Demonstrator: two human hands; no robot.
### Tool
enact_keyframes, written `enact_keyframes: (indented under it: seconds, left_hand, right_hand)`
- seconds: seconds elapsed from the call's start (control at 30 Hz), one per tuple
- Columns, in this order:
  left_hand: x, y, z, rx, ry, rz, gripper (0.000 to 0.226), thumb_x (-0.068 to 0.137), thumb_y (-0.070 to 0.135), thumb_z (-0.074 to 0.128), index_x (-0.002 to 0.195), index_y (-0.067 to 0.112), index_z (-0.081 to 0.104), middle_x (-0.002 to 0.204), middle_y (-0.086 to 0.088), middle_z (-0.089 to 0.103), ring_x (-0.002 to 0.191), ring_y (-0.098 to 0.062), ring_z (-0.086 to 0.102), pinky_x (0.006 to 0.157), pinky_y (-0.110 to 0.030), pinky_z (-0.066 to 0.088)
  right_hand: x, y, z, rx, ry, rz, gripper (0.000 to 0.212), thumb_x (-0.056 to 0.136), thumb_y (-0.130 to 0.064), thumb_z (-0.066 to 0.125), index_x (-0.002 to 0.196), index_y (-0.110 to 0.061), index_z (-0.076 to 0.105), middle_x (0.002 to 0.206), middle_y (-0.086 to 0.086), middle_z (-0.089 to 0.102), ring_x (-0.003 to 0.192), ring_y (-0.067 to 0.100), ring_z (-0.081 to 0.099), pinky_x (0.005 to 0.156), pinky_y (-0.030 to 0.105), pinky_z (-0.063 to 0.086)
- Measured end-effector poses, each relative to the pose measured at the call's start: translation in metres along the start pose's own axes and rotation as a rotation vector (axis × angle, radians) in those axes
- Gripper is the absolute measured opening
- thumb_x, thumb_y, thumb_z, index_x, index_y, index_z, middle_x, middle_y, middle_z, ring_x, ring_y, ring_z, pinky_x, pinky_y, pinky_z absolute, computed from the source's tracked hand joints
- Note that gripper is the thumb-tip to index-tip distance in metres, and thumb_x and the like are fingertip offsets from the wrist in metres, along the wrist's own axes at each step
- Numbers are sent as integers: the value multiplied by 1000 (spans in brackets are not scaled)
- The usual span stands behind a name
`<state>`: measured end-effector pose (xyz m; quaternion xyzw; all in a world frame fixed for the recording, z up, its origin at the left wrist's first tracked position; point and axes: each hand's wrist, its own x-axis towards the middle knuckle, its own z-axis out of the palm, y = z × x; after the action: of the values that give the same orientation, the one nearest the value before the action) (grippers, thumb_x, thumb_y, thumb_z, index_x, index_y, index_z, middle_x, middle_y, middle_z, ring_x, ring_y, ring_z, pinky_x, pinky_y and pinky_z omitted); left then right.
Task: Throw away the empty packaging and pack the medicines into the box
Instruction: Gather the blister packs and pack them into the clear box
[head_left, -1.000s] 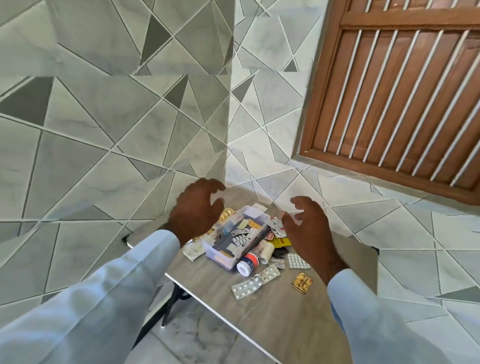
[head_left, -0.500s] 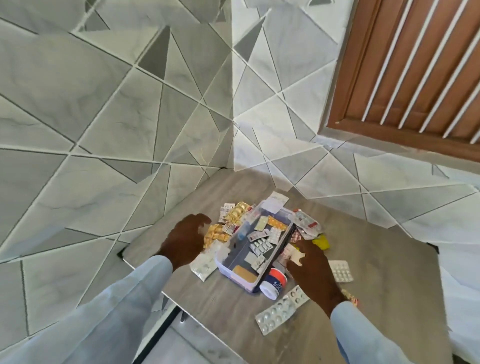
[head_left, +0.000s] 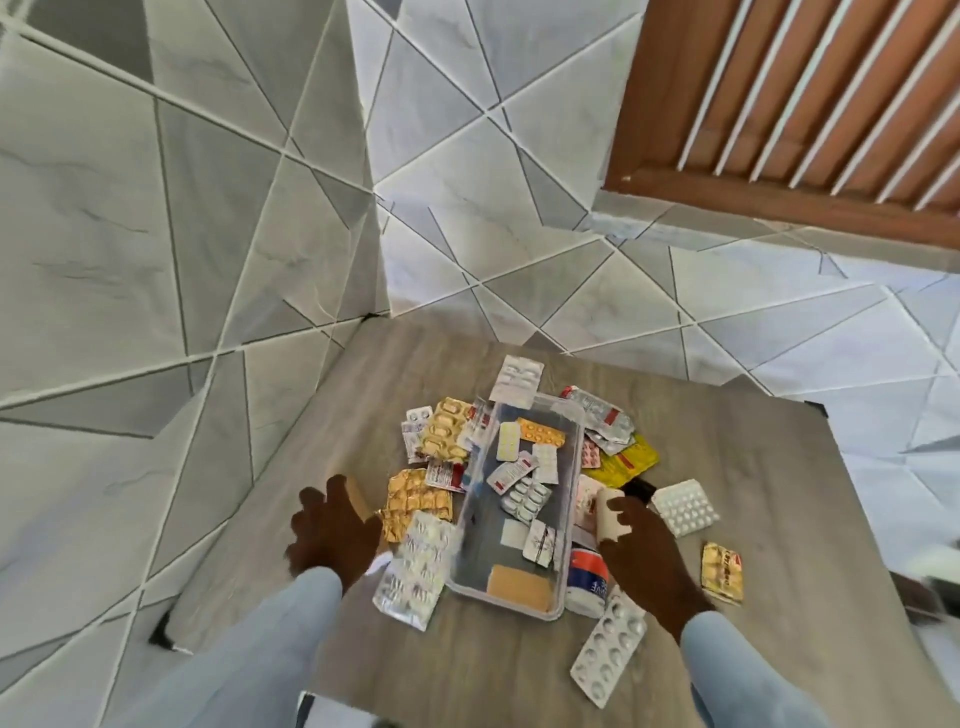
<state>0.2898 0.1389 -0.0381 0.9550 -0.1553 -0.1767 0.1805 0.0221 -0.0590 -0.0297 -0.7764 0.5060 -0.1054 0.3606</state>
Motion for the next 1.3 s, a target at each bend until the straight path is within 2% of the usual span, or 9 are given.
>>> enact_keyframes:
  seconds: [0.1,0.17,0.27,0.47,0.6,0.73,1.07,1.2,1.3]
  left_hand:
    - [8,-6,14,13,-85,-37,86,79,50,63,143,30,10,141,-18,28,119,-46,44,93,-56,42]
    - [8,-10,22,16,-118,-42,90,80,49,63,145,30,3,143,-20,25,120,-47,43,94,-57,41]
    - [14,-10,25,-60,-161,-62,90,81,41,64,146,30,4,142,-22,26,120,-49,44,95,-57,42]
    - [15,11,7,-142,-127,0,79,85,29,60,146,29,10,141,-24,30,119,-48,46,93,-53,47]
    - [-11,54,-13,-212,-47,292,65,86,26,58,140,25,21,137,-17,38,110,-33,49,76,-36,42]
    - [-63,90,-9,-159,-139,708,53,92,32,50,141,27,28,140,-3,31,117,-21,46,85,-20,34]
    - [-63,88,43,436,-154,874,34,91,18,47,125,14,50,140,-22,38,112,-40,51,85,-42,49]
    - [-50,80,41,809,-104,1034,24,70,35,76,82,15,73,103,-11,68,99,-36,56,80,-47,50]
    - [-45,75,36,859,-194,1021,32,90,34,53,111,12,63,127,-14,56,125,-41,39,104,-53,30]
  right_hand:
    - [-12,2,7,-39,-226,115,71,75,-12,77,135,-22,40,124,3,47,107,19,52,78,17,45]
    - [-22,6,15,-169,-321,125,85,70,-18,79,142,-25,32,135,5,44,118,21,50,93,27,49]
    - [-31,6,26,-209,-256,106,83,69,-19,77,140,-26,35,142,3,42,129,22,44,110,34,39]
    - [-34,9,9,-191,-167,87,71,71,-27,77,132,-24,42,125,2,53,114,22,54,98,33,46]
    - [-26,5,-29,-60,25,26,68,70,-25,82,129,-21,48,113,-1,53,104,18,56,87,28,47]
    - [-9,-21,-43,8,86,-113,70,68,-24,85,128,-23,49,110,-8,51,101,14,55,87,25,43]
    - [11,-50,-12,-156,-113,-252,83,68,-40,81,139,-27,39,137,-3,50,126,20,44,106,31,36]
    - [8,-57,-1,-260,-139,-265,83,67,-48,78,138,-29,37,132,0,53,122,20,46,102,34,39]
    - [7,-58,8,-281,-163,-246,82,67,-48,78,136,-28,38,131,0,53,121,20,46,102,34,39]
